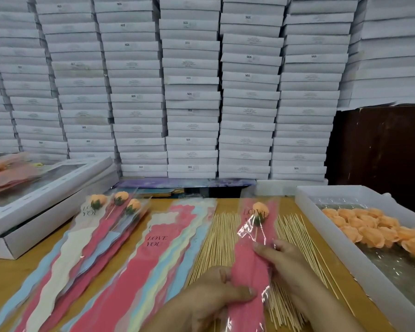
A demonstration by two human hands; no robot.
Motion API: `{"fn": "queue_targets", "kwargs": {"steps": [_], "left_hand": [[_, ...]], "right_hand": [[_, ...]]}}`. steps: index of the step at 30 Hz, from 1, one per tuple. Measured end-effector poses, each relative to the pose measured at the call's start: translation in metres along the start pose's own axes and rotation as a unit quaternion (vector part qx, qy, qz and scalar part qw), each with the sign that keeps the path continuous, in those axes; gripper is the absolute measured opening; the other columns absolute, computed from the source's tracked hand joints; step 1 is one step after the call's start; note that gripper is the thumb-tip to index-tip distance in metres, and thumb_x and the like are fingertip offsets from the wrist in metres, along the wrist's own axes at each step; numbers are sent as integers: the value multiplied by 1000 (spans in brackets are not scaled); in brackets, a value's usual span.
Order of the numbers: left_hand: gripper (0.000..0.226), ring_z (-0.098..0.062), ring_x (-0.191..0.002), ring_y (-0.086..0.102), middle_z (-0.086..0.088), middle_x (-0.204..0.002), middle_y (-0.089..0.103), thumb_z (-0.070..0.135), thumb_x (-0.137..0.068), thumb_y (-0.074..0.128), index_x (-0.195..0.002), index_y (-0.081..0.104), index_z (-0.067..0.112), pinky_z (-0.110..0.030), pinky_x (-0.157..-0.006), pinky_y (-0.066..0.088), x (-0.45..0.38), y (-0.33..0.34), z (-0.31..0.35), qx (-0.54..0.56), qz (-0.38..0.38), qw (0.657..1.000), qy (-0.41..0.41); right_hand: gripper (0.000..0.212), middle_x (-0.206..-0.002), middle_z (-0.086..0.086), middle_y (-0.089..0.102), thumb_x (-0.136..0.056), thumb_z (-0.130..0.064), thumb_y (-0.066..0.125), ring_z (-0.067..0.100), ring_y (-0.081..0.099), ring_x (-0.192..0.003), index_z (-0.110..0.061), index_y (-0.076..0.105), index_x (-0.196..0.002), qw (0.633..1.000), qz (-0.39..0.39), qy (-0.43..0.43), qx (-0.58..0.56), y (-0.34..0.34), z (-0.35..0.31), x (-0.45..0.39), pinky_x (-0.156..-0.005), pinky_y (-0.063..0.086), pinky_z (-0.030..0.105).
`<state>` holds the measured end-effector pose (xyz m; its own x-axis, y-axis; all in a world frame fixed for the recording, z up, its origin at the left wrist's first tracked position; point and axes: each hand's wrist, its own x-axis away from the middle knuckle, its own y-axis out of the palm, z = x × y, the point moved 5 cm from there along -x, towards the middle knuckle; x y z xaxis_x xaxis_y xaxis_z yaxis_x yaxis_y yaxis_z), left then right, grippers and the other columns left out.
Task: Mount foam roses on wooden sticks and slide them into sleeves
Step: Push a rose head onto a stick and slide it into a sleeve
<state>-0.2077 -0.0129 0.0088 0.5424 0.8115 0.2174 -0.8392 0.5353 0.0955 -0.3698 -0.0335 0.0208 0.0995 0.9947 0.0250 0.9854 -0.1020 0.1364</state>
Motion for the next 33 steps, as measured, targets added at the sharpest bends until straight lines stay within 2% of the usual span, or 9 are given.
{"fn": "queue_targets", "kwargs": {"steps": [4,9,12,14,17,23,25,28,33], "left_hand": [[36,-35,-103,70,-21,-110,74,18,-72,85,-105,78,6,-53,-102,51,0,-2,3,35,31,999,15],[20,-20,-86,75,-12,-99,77,7,-81,81,-101,80,8,-31,-77,60,1,0,2,37,-16,999,3],[28,-19,-91,73,-9,-99,77,5,-76,82,-104,79,6,-33,-85,57,3,2,1,-1,-41,999,-9],[31,-21,-91,72,-8,-98,76,11,-73,85,-104,79,7,-36,-88,58,2,1,0,-15,-28,999,-6],[29,-14,-77,71,-3,-89,75,22,-75,87,-101,79,13,-28,-70,58,2,-1,3,-33,-13,999,7],[19,-6,-64,67,6,-75,72,28,-82,82,-97,78,18,-18,-56,51,1,-5,14,-165,31,986,21],[8,-2,-59,61,13,-65,64,26,-82,81,-80,75,22,-15,-54,47,3,-5,19,-228,49,972,38],[27,-5,-53,48,14,-57,50,25,-83,79,-62,63,26,-18,-53,42,2,-4,23,-303,60,949,63],[18,-4,-61,65,11,-65,67,22,-88,77,-72,69,25,-20,-59,52,3,-8,37,-332,89,935,84]], "right_hand": [[17,-98,11,77,-87,-12,71,28,75,-90,-8,75,-103,996,-78,22,34,11,7,2,-79,58,39],[12,-90,10,78,-87,-5,69,24,76,-81,-7,74,-97,1000,13,-4,4,-1,2,-1,-71,58,37],[9,-86,9,78,-87,-5,70,20,75,-73,-6,73,-95,998,55,-9,-26,-9,-1,-3,-59,56,28],[13,-90,9,78,-87,-9,71,24,76,-79,-7,71,-100,999,28,-5,-29,-7,-1,-3,-63,59,32],[18,-95,11,77,-87,-10,71,28,75,-86,-5,71,-105,999,-32,10,-2,3,2,-1,-71,61,36],[12,-88,10,78,-89,-1,67,28,76,-81,-7,73,-97,998,54,-25,-24,-8,-1,-3,-66,60,34],[11,-87,10,78,-89,-2,67,27,76,-82,-8,73,-96,997,63,-31,-30,-10,-1,-4,-67,60,33],[11,-89,9,78,-89,-6,68,25,76,-82,-9,73,-98,997,59,-30,-33,-9,0,-5,-67,60,31],[14,-89,12,77,-93,-18,65,23,75,-75,-9,73,-101,996,47,-20,-79,-7,-2,-3,-57,58,28]]}}
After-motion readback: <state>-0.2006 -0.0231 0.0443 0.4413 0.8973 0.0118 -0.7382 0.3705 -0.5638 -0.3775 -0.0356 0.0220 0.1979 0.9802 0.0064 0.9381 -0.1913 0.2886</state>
